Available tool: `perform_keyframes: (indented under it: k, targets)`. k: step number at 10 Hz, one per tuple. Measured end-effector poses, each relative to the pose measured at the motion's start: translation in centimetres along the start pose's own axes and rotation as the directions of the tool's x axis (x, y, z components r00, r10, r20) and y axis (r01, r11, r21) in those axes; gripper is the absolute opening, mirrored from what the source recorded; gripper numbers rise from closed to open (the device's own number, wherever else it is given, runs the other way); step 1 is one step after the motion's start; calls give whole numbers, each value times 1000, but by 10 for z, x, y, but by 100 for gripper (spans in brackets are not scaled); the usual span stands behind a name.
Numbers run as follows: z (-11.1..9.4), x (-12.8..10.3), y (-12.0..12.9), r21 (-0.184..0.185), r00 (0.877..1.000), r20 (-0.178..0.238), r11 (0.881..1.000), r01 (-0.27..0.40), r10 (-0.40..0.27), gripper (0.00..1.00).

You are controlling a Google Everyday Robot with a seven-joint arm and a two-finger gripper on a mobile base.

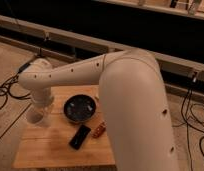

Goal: Pick up the ceramic cup

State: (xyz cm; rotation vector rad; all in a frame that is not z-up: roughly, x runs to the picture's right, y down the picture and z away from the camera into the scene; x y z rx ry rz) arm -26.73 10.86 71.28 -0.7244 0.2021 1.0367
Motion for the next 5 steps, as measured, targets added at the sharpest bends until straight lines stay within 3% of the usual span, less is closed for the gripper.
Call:
perform_keyframes:
  k: [2, 5]
  targets:
    - [-12, -1, -11, 1, 999, 9, 999, -35, 35, 0]
    - [-11, -1, -9, 0, 999, 8, 999, -32, 32, 0]
